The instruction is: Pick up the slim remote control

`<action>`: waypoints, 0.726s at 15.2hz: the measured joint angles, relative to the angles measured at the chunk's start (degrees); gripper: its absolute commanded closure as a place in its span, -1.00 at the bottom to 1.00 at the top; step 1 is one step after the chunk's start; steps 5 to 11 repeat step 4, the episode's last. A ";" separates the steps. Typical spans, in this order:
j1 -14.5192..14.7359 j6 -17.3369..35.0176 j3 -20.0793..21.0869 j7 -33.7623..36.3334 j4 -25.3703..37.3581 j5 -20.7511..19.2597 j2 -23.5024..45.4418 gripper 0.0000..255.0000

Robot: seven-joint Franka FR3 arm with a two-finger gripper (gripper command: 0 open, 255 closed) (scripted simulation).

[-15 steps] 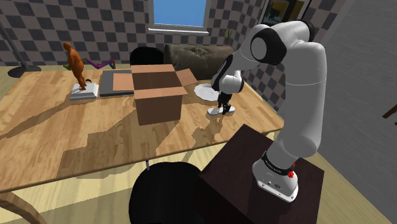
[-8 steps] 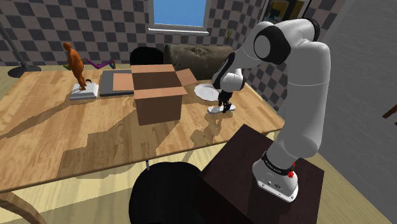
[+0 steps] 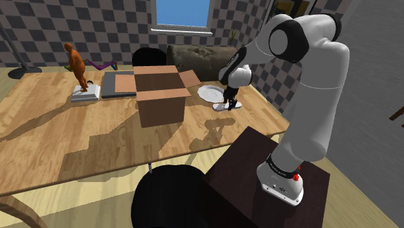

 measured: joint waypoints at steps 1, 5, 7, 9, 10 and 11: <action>0.49 -0.47 -0.65 0.63 -0.15 -0.92 -0.80 1.00; 1.84 -1.85 -2.32 2.52 -0.41 -3.51 -2.97 1.00; 1.84 -1.85 -2.32 2.52 -0.41 -3.51 -2.97 1.00; 1.84 -1.85 -2.32 2.52 -0.41 -3.51 -2.97 1.00; 1.84 -1.85 -2.32 2.52 -0.41 -3.51 -2.97 1.00; 1.84 -1.85 -2.32 2.52 -0.41 -3.51 -2.97 1.00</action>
